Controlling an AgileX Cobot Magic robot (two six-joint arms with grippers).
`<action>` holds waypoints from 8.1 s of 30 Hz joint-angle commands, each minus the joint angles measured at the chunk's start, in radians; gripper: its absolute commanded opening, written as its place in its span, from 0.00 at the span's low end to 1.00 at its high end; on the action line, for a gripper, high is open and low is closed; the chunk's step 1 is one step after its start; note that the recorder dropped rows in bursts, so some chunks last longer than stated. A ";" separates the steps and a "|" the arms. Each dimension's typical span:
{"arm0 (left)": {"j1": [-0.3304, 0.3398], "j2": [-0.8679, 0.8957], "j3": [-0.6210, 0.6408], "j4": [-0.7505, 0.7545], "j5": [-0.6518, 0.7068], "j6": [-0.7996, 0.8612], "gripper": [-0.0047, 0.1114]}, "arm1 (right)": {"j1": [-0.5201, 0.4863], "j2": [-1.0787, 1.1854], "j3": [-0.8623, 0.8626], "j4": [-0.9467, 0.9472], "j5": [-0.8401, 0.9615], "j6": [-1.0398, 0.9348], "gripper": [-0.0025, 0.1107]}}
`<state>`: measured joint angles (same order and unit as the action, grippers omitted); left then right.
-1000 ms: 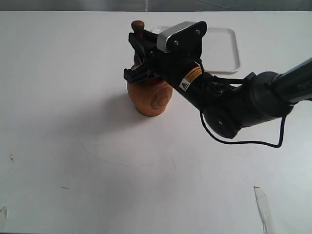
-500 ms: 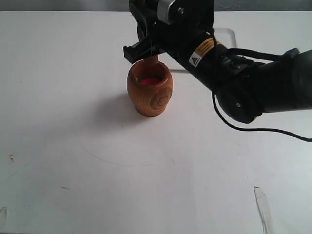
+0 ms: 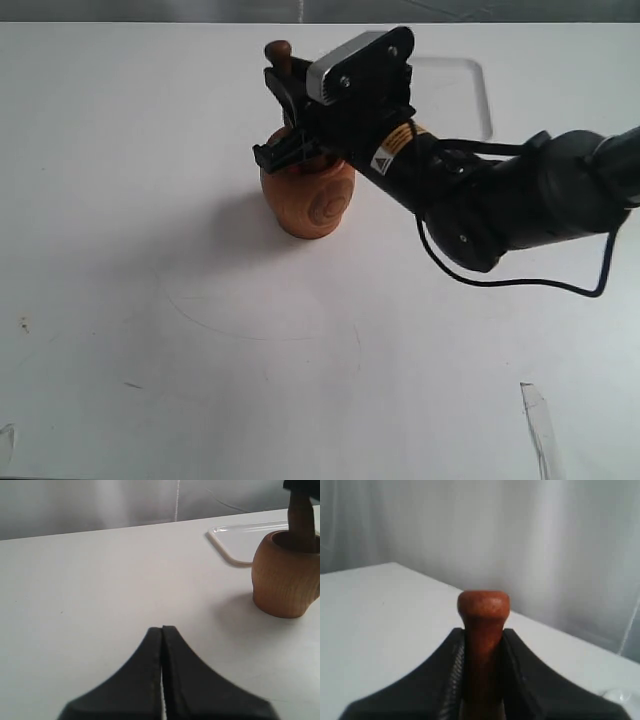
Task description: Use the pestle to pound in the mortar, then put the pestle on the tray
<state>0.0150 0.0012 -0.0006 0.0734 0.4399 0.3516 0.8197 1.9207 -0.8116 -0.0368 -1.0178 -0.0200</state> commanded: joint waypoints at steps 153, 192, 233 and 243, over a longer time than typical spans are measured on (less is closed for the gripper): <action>-0.008 -0.001 0.001 -0.007 -0.003 -0.008 0.04 | -0.167 -0.615 -0.323 0.184 1.378 -0.333 0.02; -0.008 -0.001 0.001 -0.007 -0.003 -0.008 0.04 | -0.230 -1.523 0.171 0.522 1.559 -0.316 0.02; -0.008 -0.001 0.001 -0.007 -0.003 -0.008 0.04 | -0.737 -1.921 0.812 -0.200 1.150 0.171 0.02; -0.008 -0.001 0.001 -0.007 -0.003 -0.008 0.04 | -0.737 -1.921 0.812 -0.159 1.156 0.178 0.02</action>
<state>0.0150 0.0012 -0.0006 0.0734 0.4399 0.3516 0.0902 0.0029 -0.0033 -0.2001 0.1515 0.1556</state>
